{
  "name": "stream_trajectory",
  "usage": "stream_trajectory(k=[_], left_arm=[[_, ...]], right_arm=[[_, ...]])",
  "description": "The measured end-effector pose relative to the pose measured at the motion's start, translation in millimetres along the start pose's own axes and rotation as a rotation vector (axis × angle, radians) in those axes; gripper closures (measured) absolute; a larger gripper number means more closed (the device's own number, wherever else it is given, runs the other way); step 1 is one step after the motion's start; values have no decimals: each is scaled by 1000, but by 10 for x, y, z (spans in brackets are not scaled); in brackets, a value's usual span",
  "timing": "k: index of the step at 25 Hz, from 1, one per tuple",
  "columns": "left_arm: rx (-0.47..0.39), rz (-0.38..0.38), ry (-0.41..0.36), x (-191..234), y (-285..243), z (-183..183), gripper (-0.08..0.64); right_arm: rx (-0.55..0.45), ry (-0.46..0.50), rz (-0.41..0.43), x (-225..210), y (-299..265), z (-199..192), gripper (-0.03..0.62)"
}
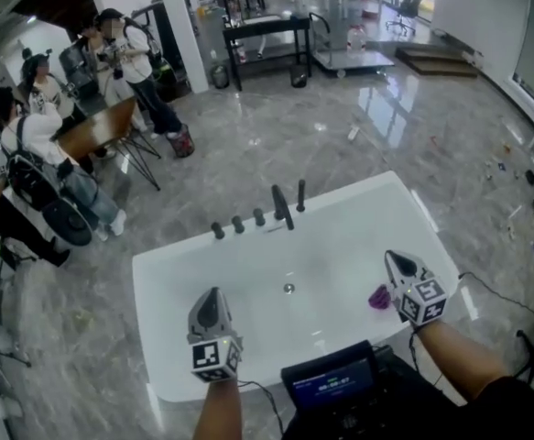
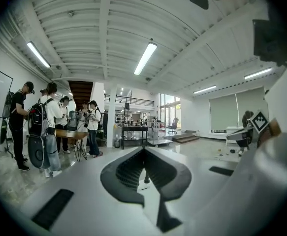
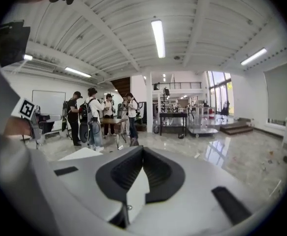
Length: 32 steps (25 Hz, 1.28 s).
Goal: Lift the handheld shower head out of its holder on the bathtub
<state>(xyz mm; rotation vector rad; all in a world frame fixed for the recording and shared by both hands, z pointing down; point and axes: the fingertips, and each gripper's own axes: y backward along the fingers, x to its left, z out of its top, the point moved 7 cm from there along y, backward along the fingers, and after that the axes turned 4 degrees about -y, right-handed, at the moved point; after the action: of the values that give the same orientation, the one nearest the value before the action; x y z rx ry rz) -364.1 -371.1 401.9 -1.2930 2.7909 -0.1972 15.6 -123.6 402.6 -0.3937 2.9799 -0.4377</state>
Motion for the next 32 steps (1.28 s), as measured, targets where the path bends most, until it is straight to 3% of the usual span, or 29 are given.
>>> stream_trajectory(k=[3, 8, 12, 18, 24, 29, 32], left_arm=[[-3, 0, 3, 38, -103, 16, 552], [-1, 4, -30, -40, -10, 82, 552], [-1, 54, -50, -79, 30, 235, 552], [31, 114, -92, -415, 16, 451, 552], [35, 160, -127, -631, -389, 668, 552], [13, 108, -162, -775, -548, 636, 552], [12, 80, -168, -830, -734, 520, 552]], right_arm=[[-69, 91, -9, -5, -78, 359, 591], [-221, 17, 36, -107, -171, 964, 591], [-288, -14, 77, -200, -259, 1281, 591], [-305, -76, 150, -392, -453, 1254, 591], [-257, -56, 213, -725, -922, 1173, 591], [-249, -128, 183, -793, -1107, 885, 591], [-220, -115, 165, -911, -1260, 696, 591]])
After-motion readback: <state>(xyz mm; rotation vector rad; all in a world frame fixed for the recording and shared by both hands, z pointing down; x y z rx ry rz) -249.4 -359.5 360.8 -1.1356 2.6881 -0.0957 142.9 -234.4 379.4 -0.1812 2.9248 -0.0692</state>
